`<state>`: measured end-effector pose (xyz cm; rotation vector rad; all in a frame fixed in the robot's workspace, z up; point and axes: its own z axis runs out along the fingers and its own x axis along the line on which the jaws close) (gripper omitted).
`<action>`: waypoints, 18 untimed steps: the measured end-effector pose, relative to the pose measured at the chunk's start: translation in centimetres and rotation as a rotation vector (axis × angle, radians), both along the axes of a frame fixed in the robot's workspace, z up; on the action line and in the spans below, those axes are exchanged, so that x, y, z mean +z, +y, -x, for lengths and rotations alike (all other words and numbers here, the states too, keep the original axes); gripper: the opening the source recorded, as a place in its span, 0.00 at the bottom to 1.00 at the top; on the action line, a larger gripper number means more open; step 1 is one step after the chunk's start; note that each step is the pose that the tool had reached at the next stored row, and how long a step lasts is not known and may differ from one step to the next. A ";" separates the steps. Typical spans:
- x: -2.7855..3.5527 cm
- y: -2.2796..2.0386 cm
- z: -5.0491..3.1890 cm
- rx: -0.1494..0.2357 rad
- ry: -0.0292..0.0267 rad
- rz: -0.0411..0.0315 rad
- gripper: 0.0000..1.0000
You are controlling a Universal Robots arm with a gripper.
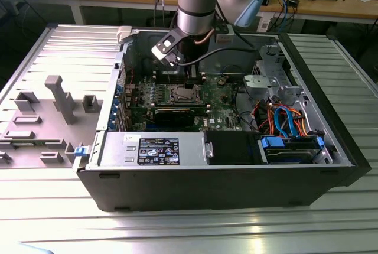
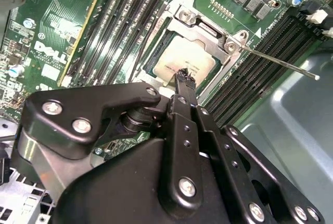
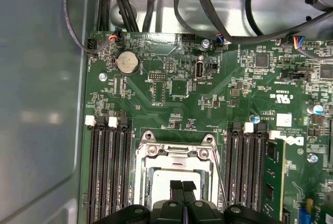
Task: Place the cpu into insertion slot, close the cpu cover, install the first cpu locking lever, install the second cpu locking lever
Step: 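Install the first cpu locking lever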
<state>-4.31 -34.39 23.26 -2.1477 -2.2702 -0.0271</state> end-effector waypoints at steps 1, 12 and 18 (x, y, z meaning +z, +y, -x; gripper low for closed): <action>0.15 0.00 0.00 0.000 0.0000 0.0009 0.11; 2.96 0.01 0.00 0.000 0.0000 0.0132 0.11; 3.85 0.02 0.00 0.011 -0.0003 0.0180 0.11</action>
